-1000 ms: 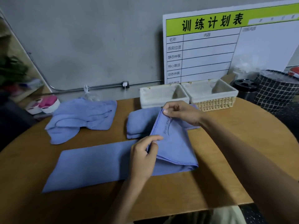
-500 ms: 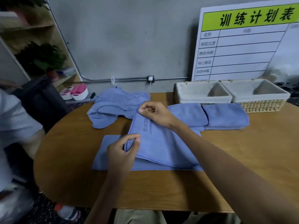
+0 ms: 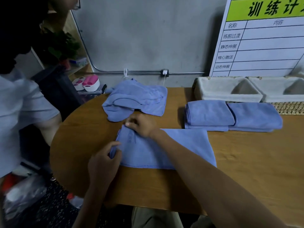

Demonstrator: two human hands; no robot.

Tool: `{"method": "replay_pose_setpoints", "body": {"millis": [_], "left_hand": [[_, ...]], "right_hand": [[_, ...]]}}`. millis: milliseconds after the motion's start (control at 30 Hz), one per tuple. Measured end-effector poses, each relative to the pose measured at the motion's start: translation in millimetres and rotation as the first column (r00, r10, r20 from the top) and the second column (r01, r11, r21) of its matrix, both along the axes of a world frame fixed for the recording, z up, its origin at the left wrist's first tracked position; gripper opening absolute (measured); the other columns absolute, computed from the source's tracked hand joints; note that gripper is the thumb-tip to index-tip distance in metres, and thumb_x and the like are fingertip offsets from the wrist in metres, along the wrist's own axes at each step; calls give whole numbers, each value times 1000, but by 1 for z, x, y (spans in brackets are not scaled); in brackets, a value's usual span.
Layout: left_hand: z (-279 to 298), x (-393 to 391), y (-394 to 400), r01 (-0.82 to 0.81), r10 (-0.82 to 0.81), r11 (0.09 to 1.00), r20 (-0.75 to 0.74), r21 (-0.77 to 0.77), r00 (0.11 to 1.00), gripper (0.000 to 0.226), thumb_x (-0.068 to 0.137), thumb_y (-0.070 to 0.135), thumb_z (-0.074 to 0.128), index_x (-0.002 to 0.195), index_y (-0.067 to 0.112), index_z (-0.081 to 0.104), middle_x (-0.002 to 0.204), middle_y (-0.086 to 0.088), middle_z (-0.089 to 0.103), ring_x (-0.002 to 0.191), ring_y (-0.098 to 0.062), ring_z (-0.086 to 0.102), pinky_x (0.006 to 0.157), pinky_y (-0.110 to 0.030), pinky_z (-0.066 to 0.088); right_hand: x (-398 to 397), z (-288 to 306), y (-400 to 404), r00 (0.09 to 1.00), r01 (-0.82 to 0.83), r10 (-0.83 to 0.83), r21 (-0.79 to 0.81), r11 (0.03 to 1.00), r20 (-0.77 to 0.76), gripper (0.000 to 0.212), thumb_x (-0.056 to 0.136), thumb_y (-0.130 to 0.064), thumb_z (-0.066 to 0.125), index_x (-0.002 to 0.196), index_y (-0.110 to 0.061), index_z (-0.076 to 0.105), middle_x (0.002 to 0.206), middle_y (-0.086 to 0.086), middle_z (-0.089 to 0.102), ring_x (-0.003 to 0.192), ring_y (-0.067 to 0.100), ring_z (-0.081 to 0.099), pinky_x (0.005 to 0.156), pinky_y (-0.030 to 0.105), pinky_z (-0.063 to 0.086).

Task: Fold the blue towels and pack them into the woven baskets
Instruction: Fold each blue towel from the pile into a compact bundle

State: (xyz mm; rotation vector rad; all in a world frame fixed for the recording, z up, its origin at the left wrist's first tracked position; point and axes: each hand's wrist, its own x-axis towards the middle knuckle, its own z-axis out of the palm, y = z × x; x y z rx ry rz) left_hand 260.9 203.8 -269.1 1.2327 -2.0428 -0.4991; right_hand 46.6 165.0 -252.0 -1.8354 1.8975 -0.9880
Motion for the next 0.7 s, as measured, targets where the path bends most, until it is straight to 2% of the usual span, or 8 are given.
{"method": "replay_pose_setpoints", "body": {"millis": [67,133,200,267,333,467,600,700], "left_hand": [[-8,1,-1,-39,34,998,97,50,995,23,93,29,63,116,33,68,57,10,54,45,-8,44,46,-25,30],[-9,-2,1,-63,54,997,150,53,987,26,93,28,62,118,34,64,61,11,53,49,-8,45,48,-25,30],[-6,-5,3,-69,61,997,183,38,981,27,93,28,61,120,33,63,68,13,56,54,-6,46,50,-25,31],[-6,-6,4,-74,67,997,202,28,977,29,93,27,60,121,32,64,87,11,63,66,-7,52,55,-26,36],[-7,-6,5,-78,74,997,243,5,967,29,93,27,58,121,29,64,100,9,58,74,-9,53,57,-28,41],[-10,-7,1,-71,115,987,328,-144,938,26,86,18,65,111,19,70,100,1,46,83,-19,46,63,-33,41],[-9,-13,1,-79,195,956,411,-283,891,27,75,9,72,101,14,74,103,-5,51,90,-27,47,73,-40,32],[-7,-31,8,-31,167,942,387,-334,907,34,68,-3,75,99,12,75,104,-7,55,91,-30,50,72,-43,37]], "right_hand": [[-1,-15,11,988,24,-18,32,999,-154,24,95,-44,56,102,-25,68,102,4,69,93,27,63,77,45,53],[-8,-25,24,969,77,-85,-42,996,-232,26,98,-38,55,112,-21,69,110,7,65,101,31,60,80,44,50],[-19,-29,37,950,107,-144,-145,984,-277,23,98,-33,55,111,-21,69,107,6,62,100,30,58,80,43,48],[-32,-31,51,926,112,-177,-204,972,-334,20,96,-29,55,107,-20,69,101,5,60,97,30,56,78,43,47],[-46,-32,67,908,111,-197,-241,964,-369,19,95,-29,54,102,-19,69,98,5,60,93,30,56,76,43,48],[-74,-31,104,883,88,-220,-315,945,-414,26,97,-30,46,96,-16,68,91,3,58,81,26,54,65,40,48],[-106,-28,146,858,21,-189,-334,942,-478,22,100,-25,49,97,-15,68,89,3,58,77,24,51,66,35,43],[-126,-30,173,840,-5,-191,-359,933,-508,19,101,-23,53,97,-13,69,91,4,60,81,24,53,67,36,44]]}}
